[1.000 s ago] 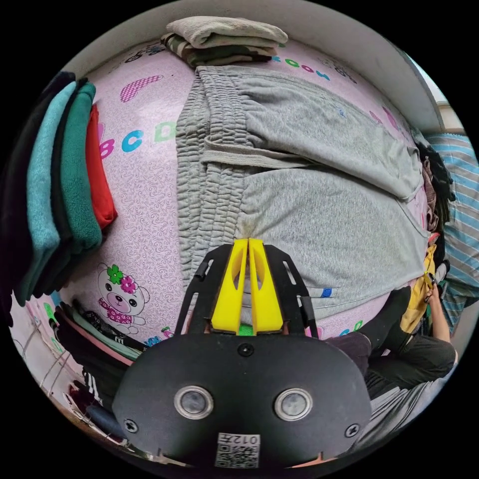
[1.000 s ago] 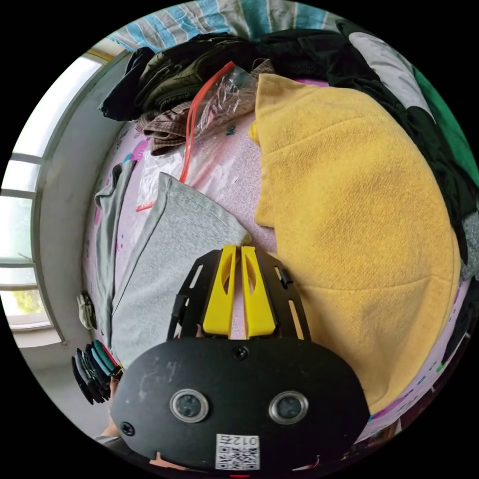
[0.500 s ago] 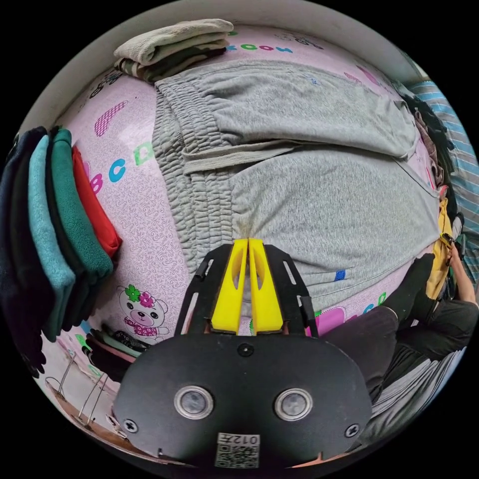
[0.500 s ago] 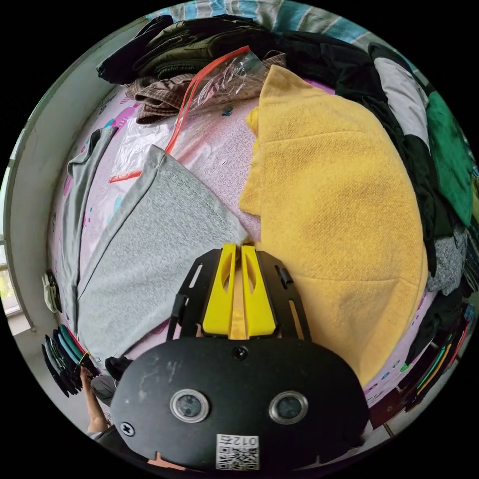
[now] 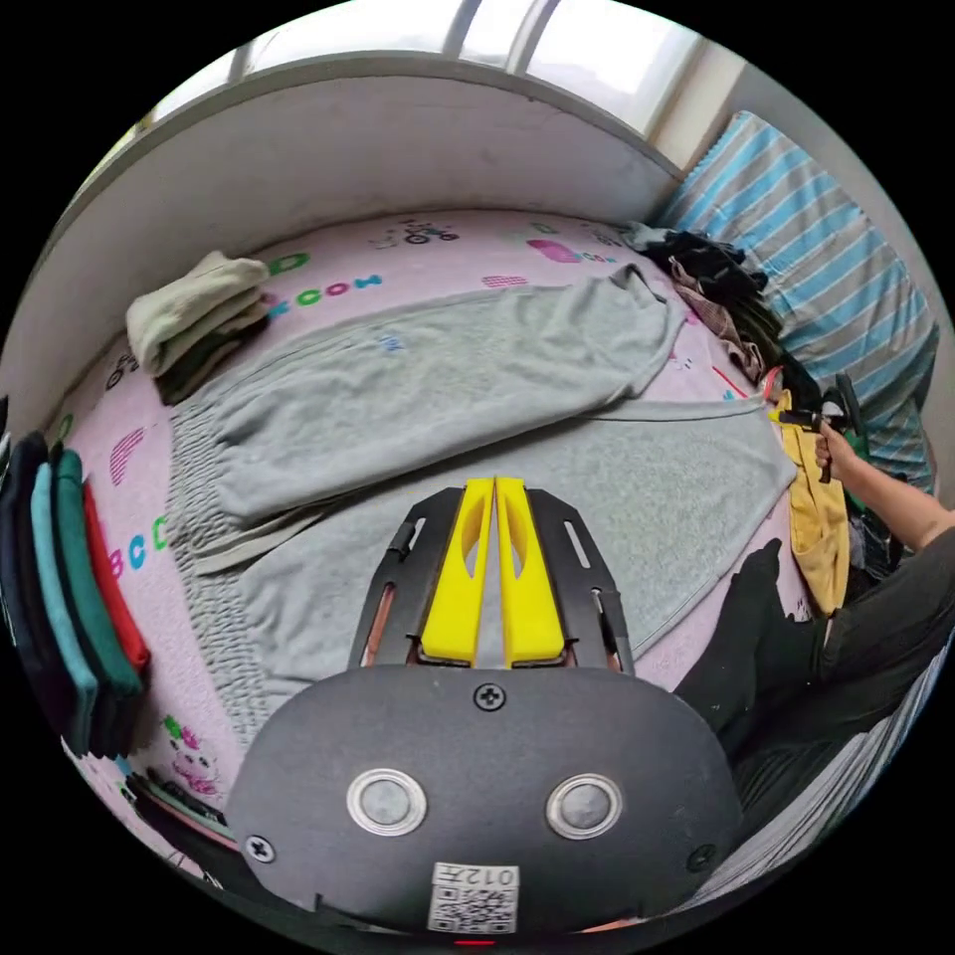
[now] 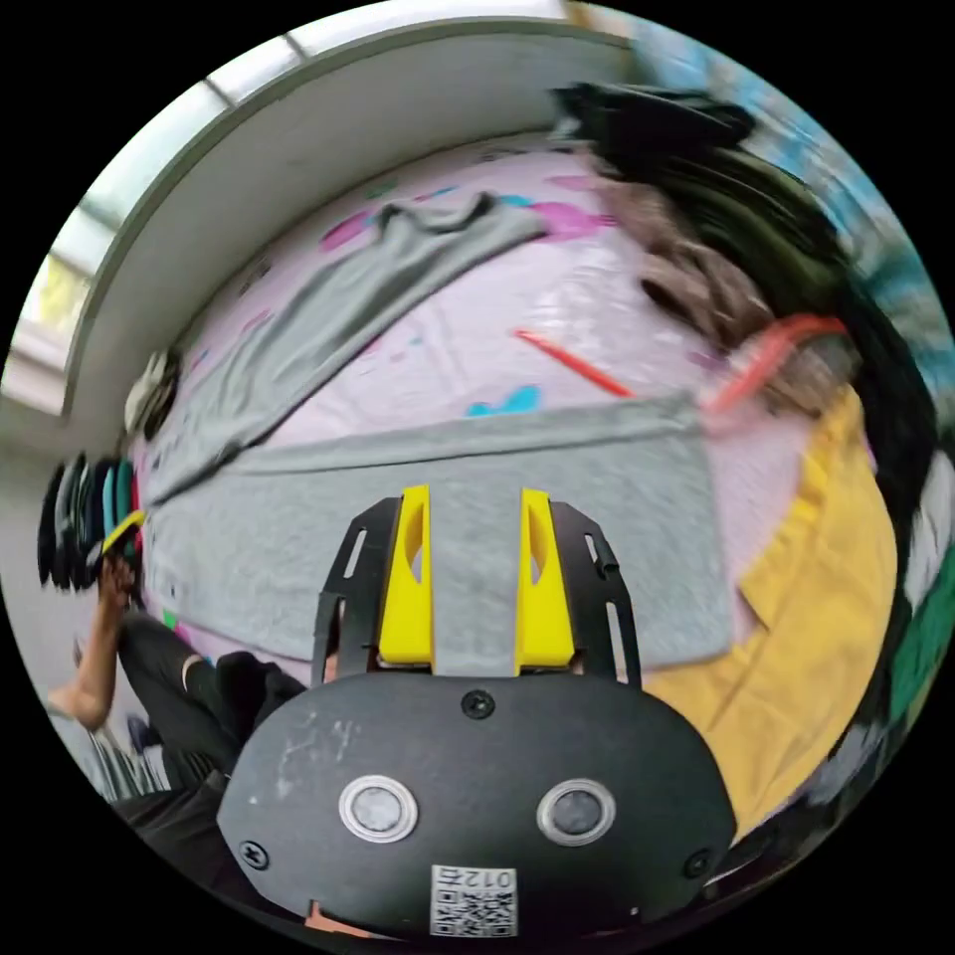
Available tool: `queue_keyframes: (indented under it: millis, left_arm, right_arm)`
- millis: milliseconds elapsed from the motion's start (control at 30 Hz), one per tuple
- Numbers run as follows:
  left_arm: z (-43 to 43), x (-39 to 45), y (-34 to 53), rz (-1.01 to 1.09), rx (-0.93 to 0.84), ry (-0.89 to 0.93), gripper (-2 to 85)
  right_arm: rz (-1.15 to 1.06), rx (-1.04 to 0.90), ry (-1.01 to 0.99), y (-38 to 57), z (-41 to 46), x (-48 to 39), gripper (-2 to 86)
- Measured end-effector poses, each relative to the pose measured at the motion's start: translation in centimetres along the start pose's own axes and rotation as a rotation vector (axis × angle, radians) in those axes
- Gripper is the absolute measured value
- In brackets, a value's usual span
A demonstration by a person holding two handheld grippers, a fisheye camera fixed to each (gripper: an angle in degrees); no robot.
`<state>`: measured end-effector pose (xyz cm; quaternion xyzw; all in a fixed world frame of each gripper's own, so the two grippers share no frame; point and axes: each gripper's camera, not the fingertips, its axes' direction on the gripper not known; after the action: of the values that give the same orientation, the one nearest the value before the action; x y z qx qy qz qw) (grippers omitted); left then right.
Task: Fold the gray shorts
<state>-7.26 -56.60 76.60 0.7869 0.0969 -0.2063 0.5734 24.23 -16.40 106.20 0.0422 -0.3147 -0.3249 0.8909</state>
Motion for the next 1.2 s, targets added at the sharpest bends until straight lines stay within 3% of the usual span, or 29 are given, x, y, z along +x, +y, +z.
queue_keyframes:
  millis: [167,367,467,567,900,967,1100,1200]
  left_arm:
    - [4.2,7.8,2.0,0.024,0.075,-0.087,-0.1]
    - [6.5,10.2,5.2,-0.026,0.139,-0.248,-0.2]
    - [7.9,9.7,6.0,-0.068,0.074,-0.234,-0.1]
    - [8.2,10.0,6.2,-0.064,0.056,-0.239,-0.1]
    - [8.0,8.8,7.7,-0.057,0.037,-0.177,-0.1]
    - [7.0,7.1,7.8,-0.136,0.002,-0.223,-0.2]
    - [2.7,0.8,9.0,-0.337,0.105,-0.344,-0.1]
    - [2.7,-4.2,9.9,-0.474,0.042,-0.386,-0.2]
  right_arm:
    - [-0.503,-0.077,-0.016,-0.1,7.5,-21.6,13.2]
    - [-0.773,0.033,-0.011,3.6,13.1,-36.0,14.0]
    - [-0.778,0.045,0.001,5.2,15.4,-38.5,15.2]
    - [-0.878,0.208,-0.051,7.7,16.1,-39.5,13.7]
    - [-0.896,0.160,-0.140,7.1,18.2,-43.3,11.2]
    - [-0.896,0.152,-0.162,6.8,18.6,-43.8,11.6]
    - [-0.940,0.173,-0.103,7.5,19.4,-45.4,12.0]
    - [-0.945,0.177,-0.097,7.3,19.8,-45.9,12.0]
